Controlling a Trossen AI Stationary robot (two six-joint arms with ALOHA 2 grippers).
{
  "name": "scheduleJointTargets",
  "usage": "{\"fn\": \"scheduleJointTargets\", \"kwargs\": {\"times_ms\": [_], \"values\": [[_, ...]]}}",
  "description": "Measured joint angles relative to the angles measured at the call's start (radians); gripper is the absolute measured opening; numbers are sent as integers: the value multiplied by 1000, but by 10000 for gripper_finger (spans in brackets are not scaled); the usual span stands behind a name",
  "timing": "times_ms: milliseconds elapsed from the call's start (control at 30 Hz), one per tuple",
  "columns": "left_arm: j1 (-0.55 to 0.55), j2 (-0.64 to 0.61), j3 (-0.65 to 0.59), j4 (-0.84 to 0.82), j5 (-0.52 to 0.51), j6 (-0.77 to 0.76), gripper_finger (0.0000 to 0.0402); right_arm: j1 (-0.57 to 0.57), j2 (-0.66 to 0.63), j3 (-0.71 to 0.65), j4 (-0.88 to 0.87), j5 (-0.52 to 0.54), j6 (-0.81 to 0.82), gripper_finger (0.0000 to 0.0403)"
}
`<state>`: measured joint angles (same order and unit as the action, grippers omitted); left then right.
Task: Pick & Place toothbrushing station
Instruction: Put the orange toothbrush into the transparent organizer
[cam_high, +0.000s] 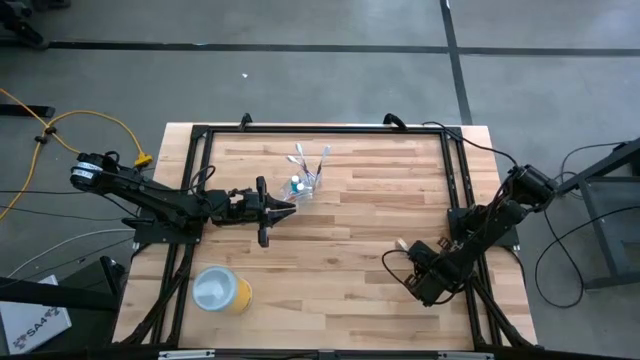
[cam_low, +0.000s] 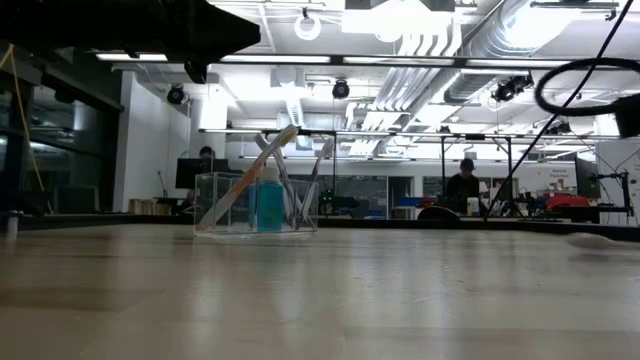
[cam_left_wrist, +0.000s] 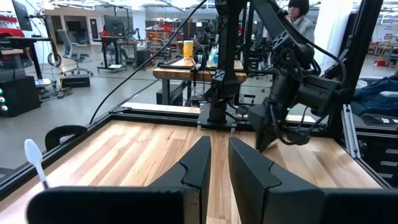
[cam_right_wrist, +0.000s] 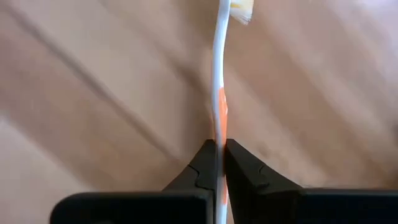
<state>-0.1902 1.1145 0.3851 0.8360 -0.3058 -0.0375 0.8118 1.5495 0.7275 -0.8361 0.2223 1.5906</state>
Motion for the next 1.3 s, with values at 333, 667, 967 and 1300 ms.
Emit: {"fn": "scheduleJointTargets", "kwargs": {"times_ms": [333, 667, 967, 1300], "values": [[0, 0, 0, 0, 0, 3, 53, -1, -43, 2, 10, 69, 0, 5], [0, 0, 0, 0, -3, -13, 53, -5, -48, 16, 91, 134, -52, 5], [15, 0, 1, 4, 223, -87, 53, -49, -48, 175, 93, 282, -228, 5], [40, 41, 3, 57, 379, -181, 53, -148, -50, 321, 190, 392, -585, 5]]}}
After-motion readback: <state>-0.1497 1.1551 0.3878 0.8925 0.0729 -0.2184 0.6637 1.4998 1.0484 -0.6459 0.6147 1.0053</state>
